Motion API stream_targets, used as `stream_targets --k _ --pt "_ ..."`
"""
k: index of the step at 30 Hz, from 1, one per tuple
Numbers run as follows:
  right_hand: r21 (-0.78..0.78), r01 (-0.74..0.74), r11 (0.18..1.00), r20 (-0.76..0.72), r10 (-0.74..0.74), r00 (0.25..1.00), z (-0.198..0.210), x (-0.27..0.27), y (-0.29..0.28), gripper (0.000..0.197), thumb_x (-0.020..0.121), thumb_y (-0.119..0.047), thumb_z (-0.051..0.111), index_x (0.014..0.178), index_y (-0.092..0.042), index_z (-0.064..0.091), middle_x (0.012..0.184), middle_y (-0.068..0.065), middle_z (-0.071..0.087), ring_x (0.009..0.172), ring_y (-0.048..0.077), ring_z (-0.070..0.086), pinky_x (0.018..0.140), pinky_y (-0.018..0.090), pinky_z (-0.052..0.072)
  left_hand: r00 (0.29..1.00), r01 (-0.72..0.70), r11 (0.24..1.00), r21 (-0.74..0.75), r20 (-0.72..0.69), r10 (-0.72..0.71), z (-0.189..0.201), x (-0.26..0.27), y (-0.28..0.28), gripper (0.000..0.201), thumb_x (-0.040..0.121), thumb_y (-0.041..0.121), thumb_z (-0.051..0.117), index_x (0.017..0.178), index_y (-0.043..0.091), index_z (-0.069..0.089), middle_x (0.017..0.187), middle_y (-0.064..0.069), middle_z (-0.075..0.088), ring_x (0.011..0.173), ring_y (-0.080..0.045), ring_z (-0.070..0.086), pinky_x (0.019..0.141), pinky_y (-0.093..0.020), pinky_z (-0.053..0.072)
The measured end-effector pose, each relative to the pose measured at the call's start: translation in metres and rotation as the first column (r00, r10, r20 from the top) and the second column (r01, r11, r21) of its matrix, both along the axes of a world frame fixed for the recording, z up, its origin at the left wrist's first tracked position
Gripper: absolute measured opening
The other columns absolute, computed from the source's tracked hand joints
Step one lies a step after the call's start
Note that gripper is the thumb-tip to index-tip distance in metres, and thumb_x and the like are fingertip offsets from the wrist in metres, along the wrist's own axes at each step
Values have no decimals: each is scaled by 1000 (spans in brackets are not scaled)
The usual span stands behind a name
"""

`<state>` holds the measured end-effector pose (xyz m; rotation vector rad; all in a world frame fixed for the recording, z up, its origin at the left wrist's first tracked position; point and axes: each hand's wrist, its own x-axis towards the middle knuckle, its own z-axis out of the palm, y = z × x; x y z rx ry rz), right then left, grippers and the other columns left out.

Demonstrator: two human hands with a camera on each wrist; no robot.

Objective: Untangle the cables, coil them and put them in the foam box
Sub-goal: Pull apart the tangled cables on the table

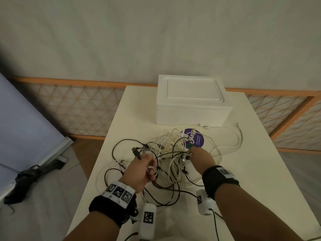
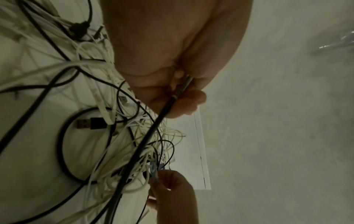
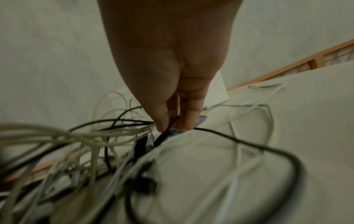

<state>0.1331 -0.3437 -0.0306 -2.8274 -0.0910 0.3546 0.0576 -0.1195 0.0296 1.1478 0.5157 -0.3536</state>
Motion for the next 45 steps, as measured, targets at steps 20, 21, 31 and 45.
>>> stream_targets --k 20,21,31,45 --pt "907 105 409 -159 101 982 91 5 33 35 95 -12 52 130 -17 51 117 2 64 111 14 59 93 19 46 861 -44 866 498 459 -220 26 59 -58 29 101 26 42 90 8 60 83 -11 62 77 -12 56 77 -32 46" --pt "899 78 430 -152 141 978 91 4 33 30 96 -16 51 126 -15 56 116 2 66 110 12 60 94 17 45 860 -81 876 476 477 -180 24 58 -54 30 101 27 41 84 12 61 80 -8 63 77 -11 57 78 -30 47" --pt "260 -430 865 234 376 897 79 15 25 9 86 -24 65 89 -18 71 84 -6 69 82 10 61 79 31 50 836 -309 928 -206 407 369 46 51 13 33 100 29 40 69 19 41 47 8 29 38 -7 25 38 -18 27" --pt "575 -396 716 424 154 892 138 -9 72 9 83 -8 66 87 -15 70 74 -15 63 73 2 59 70 17 48 913 5 868 496 353 -207 44 40 5 32 85 8 67 58 25 67 43 5 39 42 -15 30 46 -23 26"
